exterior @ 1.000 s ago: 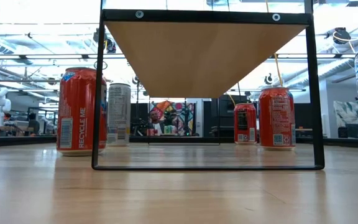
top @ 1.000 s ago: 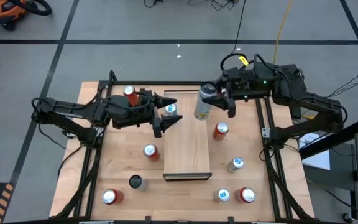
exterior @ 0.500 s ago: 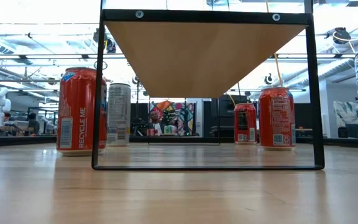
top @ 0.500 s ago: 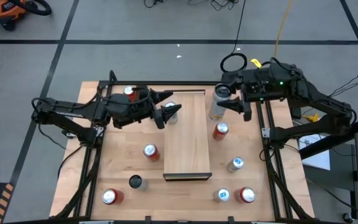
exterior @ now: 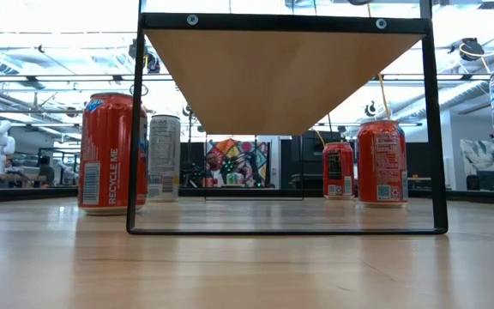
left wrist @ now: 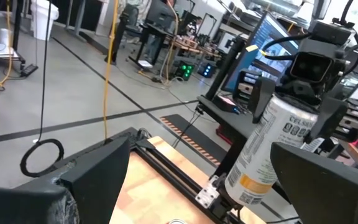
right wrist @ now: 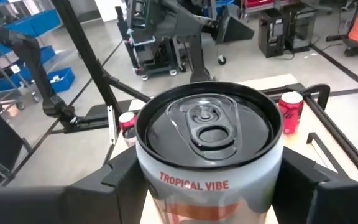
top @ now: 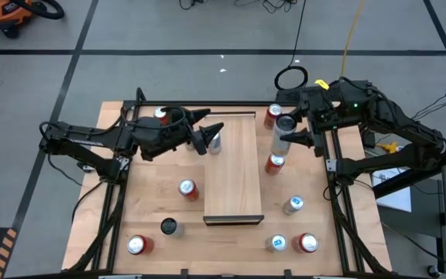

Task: Place canned beverage on shelf
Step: Put the top right white and yellow soda can on the shelf

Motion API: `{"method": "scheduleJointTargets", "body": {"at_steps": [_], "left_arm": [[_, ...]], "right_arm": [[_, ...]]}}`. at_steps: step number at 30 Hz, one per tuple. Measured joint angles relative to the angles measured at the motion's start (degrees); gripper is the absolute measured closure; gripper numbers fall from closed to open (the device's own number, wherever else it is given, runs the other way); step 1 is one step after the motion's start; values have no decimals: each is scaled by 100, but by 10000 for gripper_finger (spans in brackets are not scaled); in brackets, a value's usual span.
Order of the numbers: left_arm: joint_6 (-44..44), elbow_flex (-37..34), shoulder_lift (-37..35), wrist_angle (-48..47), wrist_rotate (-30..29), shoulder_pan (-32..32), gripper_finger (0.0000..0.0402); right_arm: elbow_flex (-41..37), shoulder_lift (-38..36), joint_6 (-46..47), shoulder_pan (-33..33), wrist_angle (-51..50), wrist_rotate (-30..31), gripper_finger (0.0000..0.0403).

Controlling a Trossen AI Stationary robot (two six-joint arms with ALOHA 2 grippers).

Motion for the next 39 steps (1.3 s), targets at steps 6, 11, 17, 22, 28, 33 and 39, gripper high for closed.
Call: {"method": "scheduleJointTargets", "body": {"at_steps": [6,11,17,22,28,33,39], "left_arm": [[-1,0,0,-46,-85,0,8],[1,0,0,-46,-87,0,8],[3,0,0,-48,-65,0,8],[-1,0,0,37,314,0,8],[-95,0,0,26,810,-54,8],[17,0,0,36,1005,-127,8],[192,0,-2,26,1178,-270,8]], "right_arm": [[0,26,139,11,87,-158,167],[0,117,148,11,100,-146,167],[-2,387,318,11,254,-145,167],[-2,617,603,11,684,-109,167],[-2,952,983,111,1193,172,167],[-2,1245,1059,465,1380,649,167],[-4,1520,1081,956,1439,1348,167]]}}
